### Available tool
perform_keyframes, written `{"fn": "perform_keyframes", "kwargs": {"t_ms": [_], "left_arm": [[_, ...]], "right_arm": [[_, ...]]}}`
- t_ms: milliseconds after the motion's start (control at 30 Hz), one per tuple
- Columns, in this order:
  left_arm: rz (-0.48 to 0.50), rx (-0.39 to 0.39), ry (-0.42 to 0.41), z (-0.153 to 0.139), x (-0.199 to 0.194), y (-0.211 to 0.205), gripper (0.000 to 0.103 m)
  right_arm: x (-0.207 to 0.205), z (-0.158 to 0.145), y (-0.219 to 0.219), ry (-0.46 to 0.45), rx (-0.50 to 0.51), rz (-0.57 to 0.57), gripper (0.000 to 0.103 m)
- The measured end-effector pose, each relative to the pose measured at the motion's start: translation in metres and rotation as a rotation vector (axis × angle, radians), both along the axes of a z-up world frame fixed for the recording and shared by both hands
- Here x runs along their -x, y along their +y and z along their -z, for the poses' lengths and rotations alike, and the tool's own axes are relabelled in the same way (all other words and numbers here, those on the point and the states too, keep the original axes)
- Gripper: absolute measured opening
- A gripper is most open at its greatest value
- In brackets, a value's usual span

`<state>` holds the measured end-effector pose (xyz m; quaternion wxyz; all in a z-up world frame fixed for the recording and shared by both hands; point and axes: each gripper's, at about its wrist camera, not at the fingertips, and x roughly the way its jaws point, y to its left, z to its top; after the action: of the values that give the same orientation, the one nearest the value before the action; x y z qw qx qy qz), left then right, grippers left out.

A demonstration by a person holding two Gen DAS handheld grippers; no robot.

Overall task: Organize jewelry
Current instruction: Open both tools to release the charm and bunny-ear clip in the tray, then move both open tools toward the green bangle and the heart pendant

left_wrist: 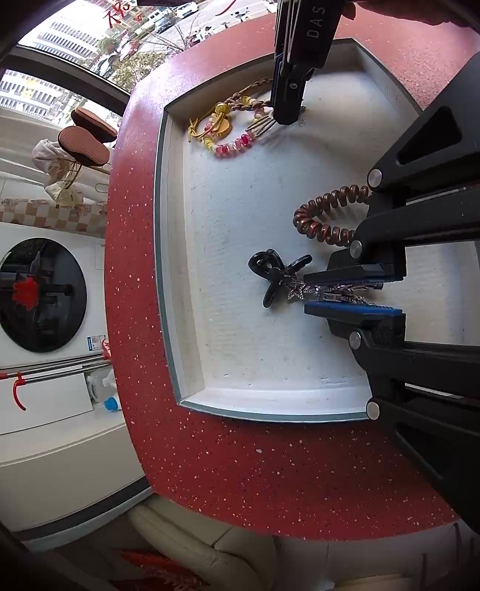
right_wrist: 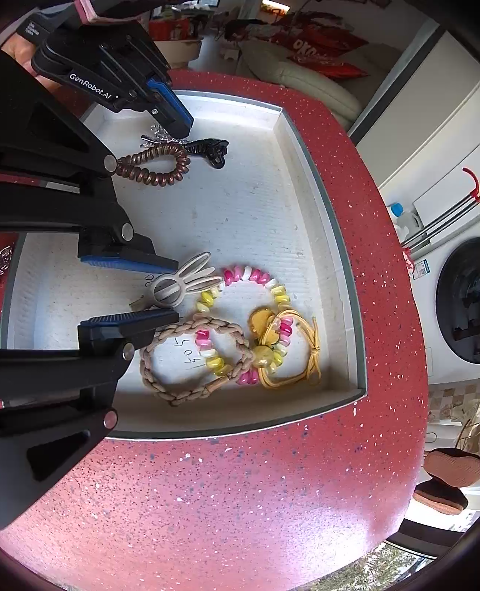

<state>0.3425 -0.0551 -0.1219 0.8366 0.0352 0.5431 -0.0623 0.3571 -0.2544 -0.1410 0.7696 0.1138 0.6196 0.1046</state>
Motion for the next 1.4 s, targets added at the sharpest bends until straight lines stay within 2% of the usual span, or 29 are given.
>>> {"fn": "perform_keyframes", "kwargs": {"t_ms": [100, 233, 333, 767, 900, 1233, 1300, 1333, 1367, 1400], "left_arm": [[-0.002, -0.004, -0.003, -0.003, 0.002, 0.0, 0.026], [-0.012, 0.003, -0.023, -0.01, 0.007, 0.001, 0.026], [-0.011, 0.016, -0.031, -0.015, 0.011, 0.002, 0.026], [0.009, 0.033, -0.048, -0.034, 0.035, 0.002, 0.026], [-0.001, 0.044, -0.041, -0.037, 0.047, 0.005, 0.026], [-0.01, 0.062, -0.004, -0.036, 0.081, 0.017, 0.026], [-0.011, 0.06, 0.002, -0.036, 0.089, 0.019, 0.026], [-0.012, 0.059, 0.009, -0.035, 0.094, 0.021, 0.042], [-0.015, 0.059, 0.018, -0.034, 0.099, 0.022, 0.067], [-0.028, 0.051, 0.022, -0.033, 0.104, 0.025, 0.103]], "right_arm": [[0.003, -0.002, -0.003, 0.004, -0.016, 0.008, 0.043], [0.009, -0.005, -0.008, 0.007, -0.06, 0.029, 0.044], [0.015, -0.01, -0.016, 0.005, -0.093, 0.045, 0.052], [0.054, -0.04, -0.03, -0.03, -0.135, 0.072, 0.056], [0.066, -0.049, -0.03, -0.046, -0.138, 0.081, 0.061], [0.108, -0.056, -0.027, -0.041, -0.085, 0.064, 0.061], [0.12, -0.056, -0.025, -0.045, -0.058, 0.044, 0.071], [0.126, -0.055, -0.024, -0.047, -0.047, 0.037, 0.072], [0.131, -0.055, -0.023, -0.047, -0.032, 0.029, 0.072], [0.136, -0.054, -0.022, -0.047, -0.017, 0.02, 0.072]]}}
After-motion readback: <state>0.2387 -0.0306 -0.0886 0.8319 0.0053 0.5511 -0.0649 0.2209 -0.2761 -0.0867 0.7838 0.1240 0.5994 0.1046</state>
